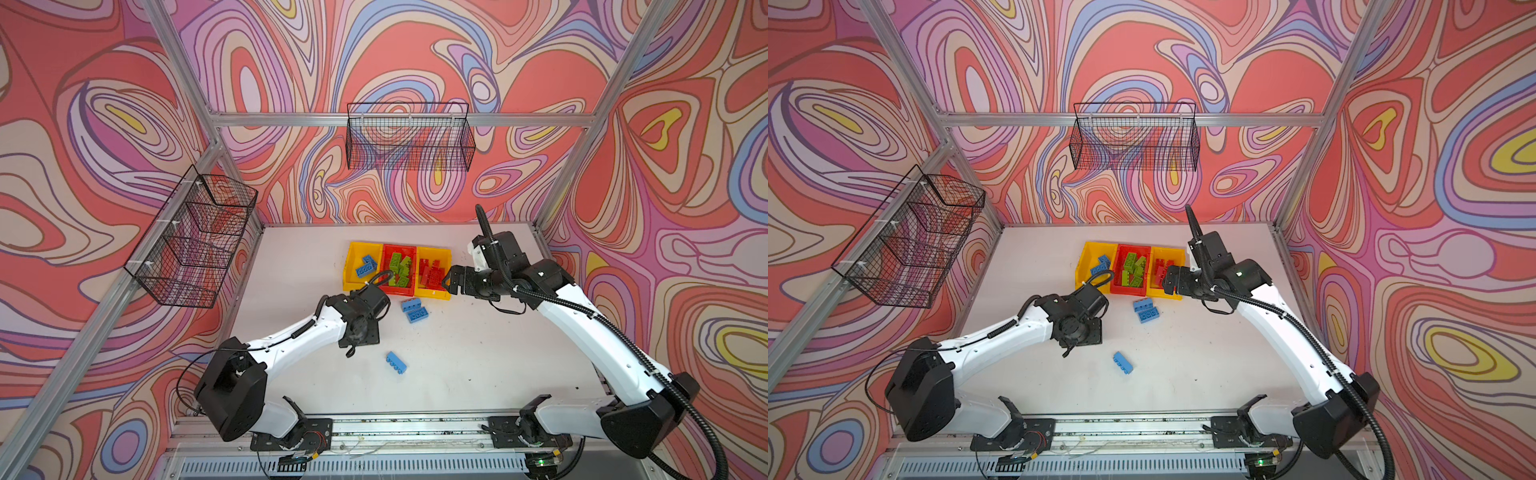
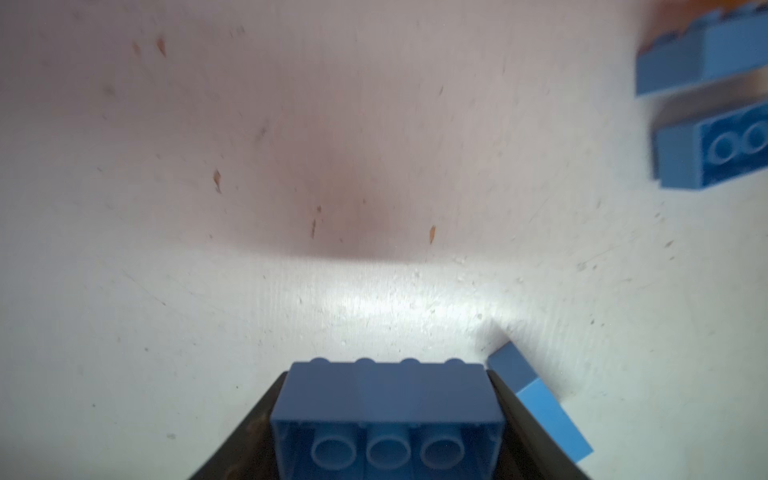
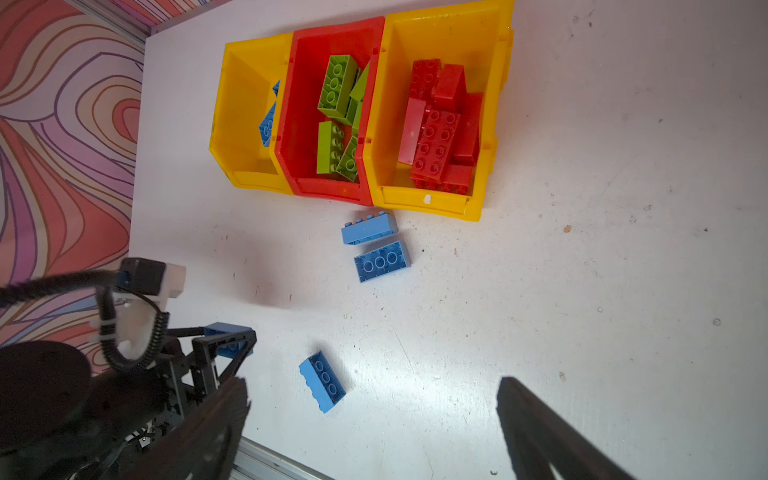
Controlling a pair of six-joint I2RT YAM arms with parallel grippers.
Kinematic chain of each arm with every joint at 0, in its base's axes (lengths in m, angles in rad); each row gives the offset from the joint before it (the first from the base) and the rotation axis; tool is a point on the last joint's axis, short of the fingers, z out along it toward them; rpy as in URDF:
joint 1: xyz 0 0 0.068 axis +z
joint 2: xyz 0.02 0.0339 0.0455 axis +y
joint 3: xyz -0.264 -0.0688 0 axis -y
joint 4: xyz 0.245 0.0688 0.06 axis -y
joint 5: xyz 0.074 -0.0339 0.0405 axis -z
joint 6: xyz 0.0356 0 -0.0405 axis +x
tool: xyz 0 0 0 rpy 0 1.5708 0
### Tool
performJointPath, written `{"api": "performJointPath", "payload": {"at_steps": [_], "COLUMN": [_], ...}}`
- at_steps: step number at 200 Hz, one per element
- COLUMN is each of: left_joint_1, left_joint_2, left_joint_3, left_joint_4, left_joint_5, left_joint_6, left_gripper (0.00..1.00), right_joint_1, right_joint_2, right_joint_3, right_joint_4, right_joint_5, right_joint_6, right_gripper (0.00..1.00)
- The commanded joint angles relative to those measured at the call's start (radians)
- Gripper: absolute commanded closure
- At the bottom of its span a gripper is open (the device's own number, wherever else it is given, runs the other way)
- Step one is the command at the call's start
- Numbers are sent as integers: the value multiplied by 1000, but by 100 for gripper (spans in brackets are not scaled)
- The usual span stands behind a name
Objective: Sort the legos into containers by color
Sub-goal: 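Carry the blue brick into the yellow bin of blue bricks and release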
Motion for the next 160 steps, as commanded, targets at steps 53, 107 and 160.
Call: {"api": "performJointPath", "payload": {"at_steps": [53, 107, 160], "left_joint_1": [273, 346, 366], "left_joint_2": [370, 654, 870], "left_joint_3": [487, 830, 1152], "left_joint_4": [-34, -67, -152], "left_joint_5": [8, 83, 94], "left_joint_6": [280, 265, 246], "left_gripper": [49, 49, 40], "right_joint_1": [6, 6, 6], "right_joint_2": [24, 58, 98], "right_joint_3": [23, 60, 93], "right_joint_4": [20, 13, 10], "right_joint_5": [73, 141, 190], "right_joint_6": [7, 17, 33], "right_gripper": [2, 2, 2]}}
